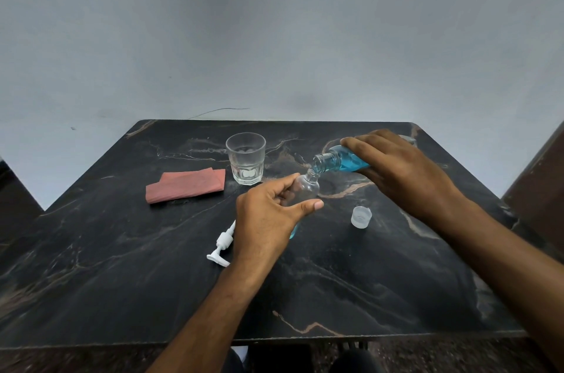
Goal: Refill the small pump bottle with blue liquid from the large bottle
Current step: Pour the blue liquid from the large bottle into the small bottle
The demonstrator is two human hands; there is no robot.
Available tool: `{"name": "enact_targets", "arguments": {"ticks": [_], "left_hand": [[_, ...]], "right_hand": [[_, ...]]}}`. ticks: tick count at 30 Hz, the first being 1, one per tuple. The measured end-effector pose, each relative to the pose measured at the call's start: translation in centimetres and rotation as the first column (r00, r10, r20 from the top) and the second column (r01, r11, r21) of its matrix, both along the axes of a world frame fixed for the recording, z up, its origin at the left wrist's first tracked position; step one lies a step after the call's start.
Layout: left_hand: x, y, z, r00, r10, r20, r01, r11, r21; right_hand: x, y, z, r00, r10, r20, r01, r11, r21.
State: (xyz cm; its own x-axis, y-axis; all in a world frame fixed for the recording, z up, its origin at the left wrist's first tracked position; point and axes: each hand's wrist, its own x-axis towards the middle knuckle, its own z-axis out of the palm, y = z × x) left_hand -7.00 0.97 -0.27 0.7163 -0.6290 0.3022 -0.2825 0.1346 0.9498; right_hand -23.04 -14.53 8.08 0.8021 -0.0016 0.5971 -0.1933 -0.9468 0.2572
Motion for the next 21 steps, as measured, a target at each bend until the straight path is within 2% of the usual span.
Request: {"name": "enact_targets", "arguments": {"ticks": [21], "left_hand": [[-0.07,0.11,0.00,1.000,0.013,0.021,-0.013,1.000,0.003]], "right_hand": [[-0.01,-0.15,-0.04,1.000,0.000,-0.010,-0.001,1.000,-0.025]]}}
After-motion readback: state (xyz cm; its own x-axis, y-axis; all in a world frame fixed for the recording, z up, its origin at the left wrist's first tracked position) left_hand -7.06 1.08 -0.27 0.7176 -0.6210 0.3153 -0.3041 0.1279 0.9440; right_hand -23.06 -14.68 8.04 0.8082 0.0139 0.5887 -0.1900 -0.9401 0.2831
